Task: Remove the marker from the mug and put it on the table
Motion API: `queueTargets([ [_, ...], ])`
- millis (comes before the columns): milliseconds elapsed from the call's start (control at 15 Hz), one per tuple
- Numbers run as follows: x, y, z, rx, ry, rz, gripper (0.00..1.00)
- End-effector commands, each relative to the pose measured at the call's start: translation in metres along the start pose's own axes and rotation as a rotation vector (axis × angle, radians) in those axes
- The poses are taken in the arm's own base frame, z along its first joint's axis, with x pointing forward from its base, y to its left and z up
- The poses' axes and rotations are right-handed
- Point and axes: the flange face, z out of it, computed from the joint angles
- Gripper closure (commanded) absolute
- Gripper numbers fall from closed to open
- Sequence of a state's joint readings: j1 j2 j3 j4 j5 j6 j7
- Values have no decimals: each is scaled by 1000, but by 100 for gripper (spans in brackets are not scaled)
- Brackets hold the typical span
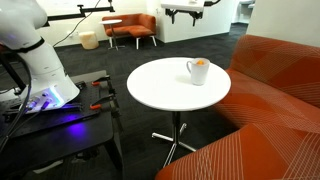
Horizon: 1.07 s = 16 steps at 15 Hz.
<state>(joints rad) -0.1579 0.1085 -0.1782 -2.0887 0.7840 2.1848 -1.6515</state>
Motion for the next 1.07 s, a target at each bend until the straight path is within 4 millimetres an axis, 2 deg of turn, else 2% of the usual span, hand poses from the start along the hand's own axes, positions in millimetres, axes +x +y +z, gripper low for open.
queueTargets([
  [0,-10,25,6,-12,-17,-33,0],
  [467,-32,53,24,-76,-22,-81,0],
  [733,-38,59,42,-137,-30,-66,0],
  [1000,-46,64,59,-117,-50,-60,0],
])
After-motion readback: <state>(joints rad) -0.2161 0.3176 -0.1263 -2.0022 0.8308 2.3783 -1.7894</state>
